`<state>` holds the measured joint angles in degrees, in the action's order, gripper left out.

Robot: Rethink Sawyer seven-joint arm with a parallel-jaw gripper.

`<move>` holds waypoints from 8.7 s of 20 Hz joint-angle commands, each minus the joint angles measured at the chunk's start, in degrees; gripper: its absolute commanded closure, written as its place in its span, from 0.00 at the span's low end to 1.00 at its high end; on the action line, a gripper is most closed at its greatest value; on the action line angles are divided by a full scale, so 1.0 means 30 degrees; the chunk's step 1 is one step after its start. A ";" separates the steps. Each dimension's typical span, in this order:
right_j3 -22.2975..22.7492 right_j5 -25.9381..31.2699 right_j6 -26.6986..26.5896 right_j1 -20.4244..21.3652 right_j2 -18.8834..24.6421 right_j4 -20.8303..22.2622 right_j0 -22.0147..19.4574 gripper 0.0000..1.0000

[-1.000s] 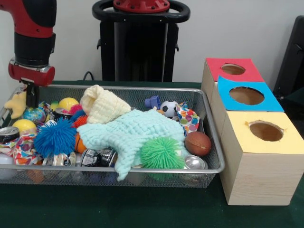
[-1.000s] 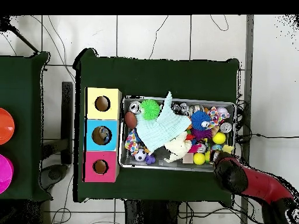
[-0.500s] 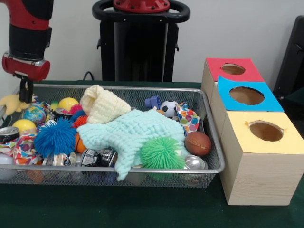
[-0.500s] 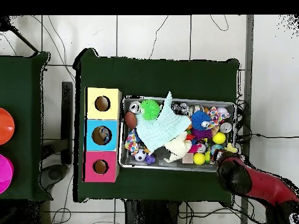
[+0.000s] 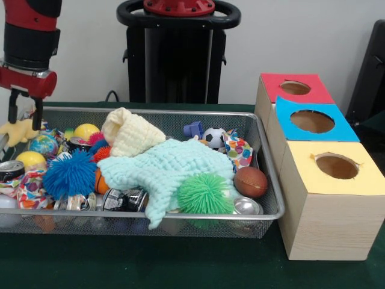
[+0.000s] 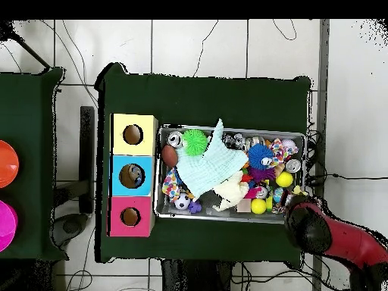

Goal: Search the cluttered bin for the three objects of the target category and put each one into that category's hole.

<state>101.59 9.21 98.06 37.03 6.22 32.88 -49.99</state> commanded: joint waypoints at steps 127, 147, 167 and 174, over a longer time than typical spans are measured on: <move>-0.0669 0.0423 0.0125 -0.1873 0.1578 0.0651 -0.0396 0.00; -0.1117 0.0301 -0.0604 -0.2544 0.3056 0.0757 -0.1656 1.00; -0.0346 0.0144 0.0159 -0.1981 0.2560 0.0690 -0.1236 1.00; 0.0096 0.1206 0.0223 -0.1053 0.2188 0.0250 -0.0636 1.00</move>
<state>102.31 7.83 98.06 32.37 9.73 32.87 -53.60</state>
